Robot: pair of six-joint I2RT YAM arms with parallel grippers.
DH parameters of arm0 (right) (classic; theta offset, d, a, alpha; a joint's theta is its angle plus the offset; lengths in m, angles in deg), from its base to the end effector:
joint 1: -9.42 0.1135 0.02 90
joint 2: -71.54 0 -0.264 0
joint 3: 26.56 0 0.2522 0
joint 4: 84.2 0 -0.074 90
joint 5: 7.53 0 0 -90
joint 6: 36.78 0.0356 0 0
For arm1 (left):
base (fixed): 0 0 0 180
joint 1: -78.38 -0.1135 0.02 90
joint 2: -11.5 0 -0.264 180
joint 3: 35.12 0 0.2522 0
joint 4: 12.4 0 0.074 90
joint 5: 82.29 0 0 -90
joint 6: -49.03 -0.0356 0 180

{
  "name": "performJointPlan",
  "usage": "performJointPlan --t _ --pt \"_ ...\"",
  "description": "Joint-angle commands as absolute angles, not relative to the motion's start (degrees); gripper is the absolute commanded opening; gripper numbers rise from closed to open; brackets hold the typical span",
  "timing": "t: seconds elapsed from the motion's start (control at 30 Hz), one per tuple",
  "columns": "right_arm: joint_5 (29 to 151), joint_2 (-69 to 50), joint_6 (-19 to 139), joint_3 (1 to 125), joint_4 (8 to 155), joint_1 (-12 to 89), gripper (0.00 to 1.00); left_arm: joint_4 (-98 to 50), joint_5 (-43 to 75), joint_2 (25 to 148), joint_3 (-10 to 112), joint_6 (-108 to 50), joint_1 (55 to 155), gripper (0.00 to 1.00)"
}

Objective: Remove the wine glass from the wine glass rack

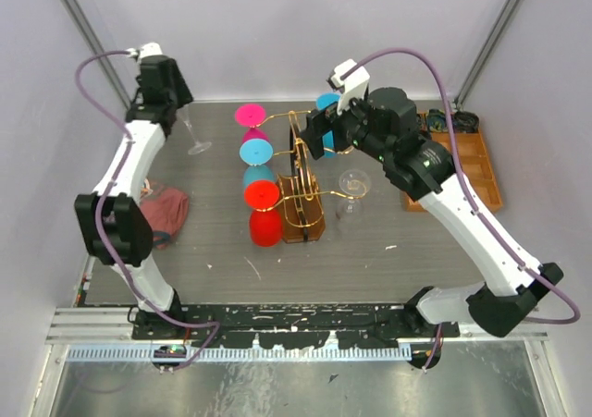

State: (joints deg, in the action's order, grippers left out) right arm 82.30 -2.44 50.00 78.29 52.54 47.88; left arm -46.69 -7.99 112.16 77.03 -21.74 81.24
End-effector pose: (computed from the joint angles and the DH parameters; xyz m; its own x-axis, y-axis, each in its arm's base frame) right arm 0.2120 0.1683 0.4731 -0.1329 -0.1773 -0.9751 -0.6282 0.7761 -0.0555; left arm 0.4158 -0.0111 0.3812 -0.2992 -0.3025 -0.9050 -0.3174 0.9260 -0.2046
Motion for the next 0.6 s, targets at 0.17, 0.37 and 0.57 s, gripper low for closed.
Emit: performJointPlan --t 0.17,0.37,0.57 --pt "90.5 -6.2 56.6 77.6 60.8 42.5 1.00 -15.2 -26.4 123.1 74.6 -33.7 85.4 0.34" --pt "91.9 -8.5 56.5 78.1 61.4 40.7 1.00 0.1 -30.4 132.3 77.2 -40.2 86.0 0.37" --pt "93.2 -11.4 56.9 78.7 62.3 38.9 1.00 9.0 -30.2 138.2 78.1 -40.7 86.3 0.35"
